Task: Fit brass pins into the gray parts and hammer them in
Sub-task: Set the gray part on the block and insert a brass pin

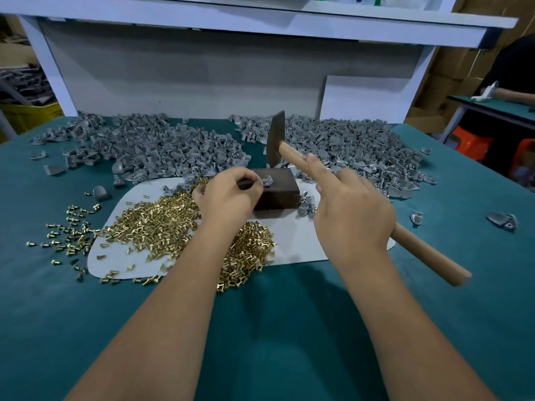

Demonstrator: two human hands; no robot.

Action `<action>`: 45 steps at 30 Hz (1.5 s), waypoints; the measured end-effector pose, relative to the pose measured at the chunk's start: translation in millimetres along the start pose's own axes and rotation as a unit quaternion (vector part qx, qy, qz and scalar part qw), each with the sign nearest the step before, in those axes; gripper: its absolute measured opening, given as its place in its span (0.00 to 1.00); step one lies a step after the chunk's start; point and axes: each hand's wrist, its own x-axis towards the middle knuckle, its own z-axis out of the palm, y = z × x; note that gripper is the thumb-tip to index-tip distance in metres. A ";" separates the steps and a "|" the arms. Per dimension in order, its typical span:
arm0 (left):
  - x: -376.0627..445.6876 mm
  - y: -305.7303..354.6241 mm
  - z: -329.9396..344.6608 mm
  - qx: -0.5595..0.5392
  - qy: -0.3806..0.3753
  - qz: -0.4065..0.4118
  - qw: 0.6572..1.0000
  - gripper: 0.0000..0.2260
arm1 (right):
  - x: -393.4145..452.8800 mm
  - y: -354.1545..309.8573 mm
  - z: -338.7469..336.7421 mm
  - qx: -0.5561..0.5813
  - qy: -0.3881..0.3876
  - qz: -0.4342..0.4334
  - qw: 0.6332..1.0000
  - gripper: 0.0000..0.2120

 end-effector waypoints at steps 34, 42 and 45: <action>-1.3 -3.1 -3.9 -0.007 -0.018 0.010 1.000 0.04 | -1.9 3.3 5.3 0.026 -0.054 0.093 0.994 0.30; -1.2 0.3 -5.4 -0.028 -0.031 -0.013 0.999 0.05 | 2.4 30.7 20.3 -0.012 -0.207 0.178 0.962 0.18; -2.3 1.4 -6.3 -0.045 -0.037 -0.017 0.998 0.07 | 0.5 35.2 24.2 -0.004 -0.225 0.185 0.957 0.13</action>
